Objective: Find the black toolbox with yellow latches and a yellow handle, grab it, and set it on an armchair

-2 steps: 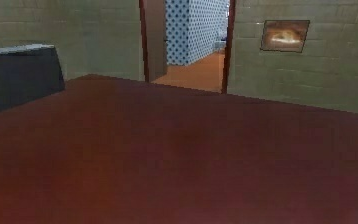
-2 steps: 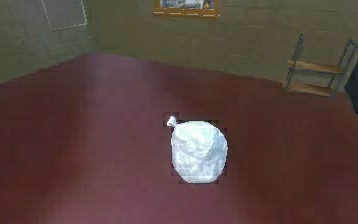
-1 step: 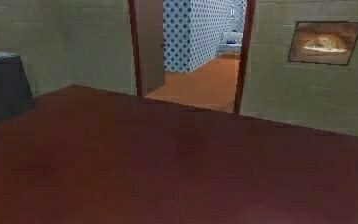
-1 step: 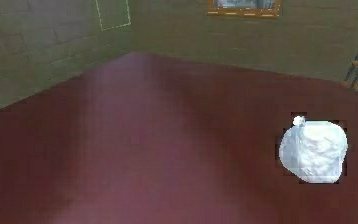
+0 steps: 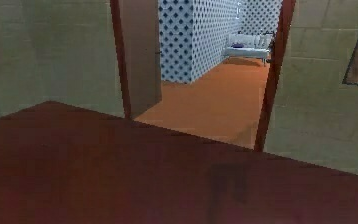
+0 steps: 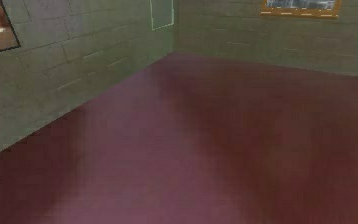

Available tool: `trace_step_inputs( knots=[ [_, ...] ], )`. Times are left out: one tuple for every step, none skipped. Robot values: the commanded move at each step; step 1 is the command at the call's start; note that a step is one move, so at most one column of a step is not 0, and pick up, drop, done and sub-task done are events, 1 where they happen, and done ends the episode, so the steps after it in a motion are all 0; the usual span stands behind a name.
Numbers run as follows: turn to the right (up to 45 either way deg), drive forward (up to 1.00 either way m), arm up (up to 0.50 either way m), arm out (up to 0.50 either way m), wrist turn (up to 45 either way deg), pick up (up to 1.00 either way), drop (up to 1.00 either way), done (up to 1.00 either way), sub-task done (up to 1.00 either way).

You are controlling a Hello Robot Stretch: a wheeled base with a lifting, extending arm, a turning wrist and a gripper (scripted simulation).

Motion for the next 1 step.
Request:
trace_step_inputs(
  knots=[
    [3.0,0.0,0.0,0.0,0.0,0.0,0.0,0.0,0.0]
  ],
)
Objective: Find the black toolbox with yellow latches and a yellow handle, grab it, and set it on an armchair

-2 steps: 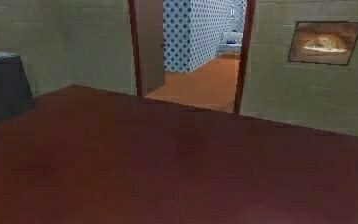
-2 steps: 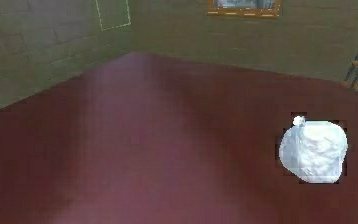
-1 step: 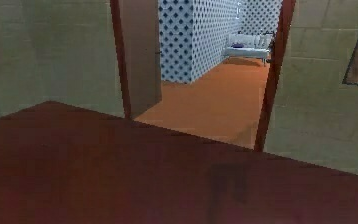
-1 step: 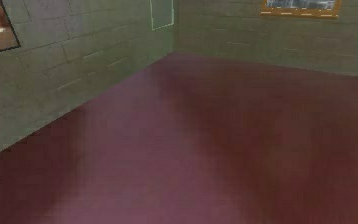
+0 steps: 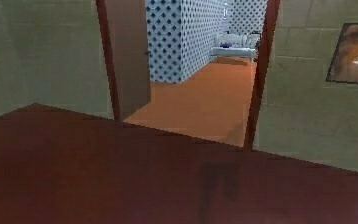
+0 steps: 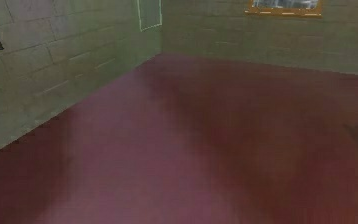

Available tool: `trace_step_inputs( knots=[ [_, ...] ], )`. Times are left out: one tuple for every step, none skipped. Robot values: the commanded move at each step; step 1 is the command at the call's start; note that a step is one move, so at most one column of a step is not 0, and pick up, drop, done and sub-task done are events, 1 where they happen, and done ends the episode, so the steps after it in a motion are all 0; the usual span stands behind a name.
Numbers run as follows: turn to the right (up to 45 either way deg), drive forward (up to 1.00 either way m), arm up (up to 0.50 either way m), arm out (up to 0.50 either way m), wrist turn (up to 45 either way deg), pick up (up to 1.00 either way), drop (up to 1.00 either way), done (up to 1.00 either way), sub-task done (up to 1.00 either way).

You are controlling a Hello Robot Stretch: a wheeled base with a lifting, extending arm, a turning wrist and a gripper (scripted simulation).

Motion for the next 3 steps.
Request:
trace_step_inputs(
  knots=[
    [0.0,1.0,0.0,0.0,0.0,0.0,0.0,0.0,0.0],
    [0.0,1.0,0.0,0.0,0.0,0.0,0.0,0.0,0.0],
    [0.0,1.0,0.0,0.0,0.0,0.0,0.0,0.0,0.0]
  ],
)
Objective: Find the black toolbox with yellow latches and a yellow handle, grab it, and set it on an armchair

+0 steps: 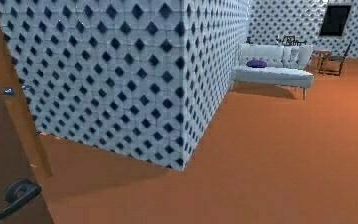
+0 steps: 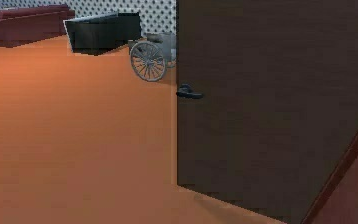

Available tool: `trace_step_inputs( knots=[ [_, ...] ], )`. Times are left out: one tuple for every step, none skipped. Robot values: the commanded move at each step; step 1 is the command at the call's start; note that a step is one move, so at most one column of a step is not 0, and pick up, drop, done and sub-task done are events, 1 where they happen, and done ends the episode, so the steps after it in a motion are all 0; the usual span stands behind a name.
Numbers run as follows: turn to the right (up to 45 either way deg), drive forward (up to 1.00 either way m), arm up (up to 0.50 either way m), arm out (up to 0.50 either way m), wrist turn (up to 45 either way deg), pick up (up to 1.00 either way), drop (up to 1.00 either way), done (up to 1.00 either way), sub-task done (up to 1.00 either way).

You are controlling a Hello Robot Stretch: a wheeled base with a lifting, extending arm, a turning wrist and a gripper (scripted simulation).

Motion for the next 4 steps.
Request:
trace_step_inputs(
  knots=[
    [3.0,0.0,0.0,0.0,0.0,0.0,0.0,0.0,0.0],
    [0.0,0.5,0.0,0.0,0.0,0.0,0.0,0.0,0.0],
    [-24.0,0.0,0.0,0.0,0.0,0.0,0.0,0.0,0.0],
    [0.0,0.55,0.0,0.0,0.0,0.0,0.0,0.0,0.0]
  ],
)
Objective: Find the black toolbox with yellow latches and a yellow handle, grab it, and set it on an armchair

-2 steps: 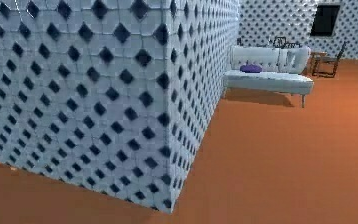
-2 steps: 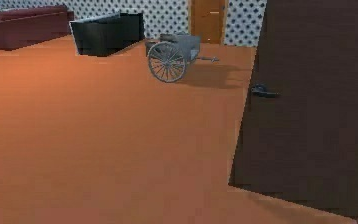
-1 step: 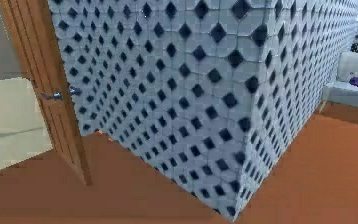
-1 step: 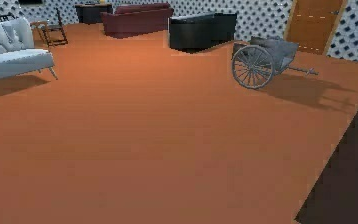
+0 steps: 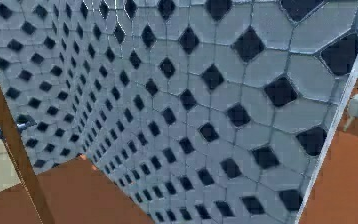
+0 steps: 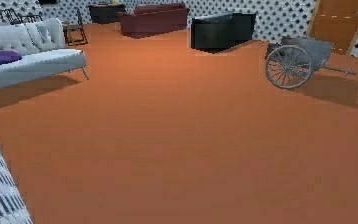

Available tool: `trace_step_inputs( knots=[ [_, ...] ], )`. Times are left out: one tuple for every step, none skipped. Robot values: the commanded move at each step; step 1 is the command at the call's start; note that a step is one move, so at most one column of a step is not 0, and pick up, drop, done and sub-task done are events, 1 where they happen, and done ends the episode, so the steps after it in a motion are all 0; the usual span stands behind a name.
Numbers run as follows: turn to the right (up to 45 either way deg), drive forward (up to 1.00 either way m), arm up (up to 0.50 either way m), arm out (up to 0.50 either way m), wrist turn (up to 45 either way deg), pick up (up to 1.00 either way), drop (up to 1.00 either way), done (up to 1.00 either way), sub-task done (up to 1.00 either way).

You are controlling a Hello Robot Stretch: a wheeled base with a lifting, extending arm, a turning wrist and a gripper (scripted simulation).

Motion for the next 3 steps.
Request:
trace_step_inputs(
  knots=[
    [-42.0,0.0,0.0,0.0,0.0,0.0,0.0,0.0,0.0],
    [0.0,0.4,0.0,0.0,0.0,0.0,0.0,0.0,0.0],
    [-45.0,0.0,0.0,0.0,0.0,0.0,0.0,0.0,0.0]
  ],
)
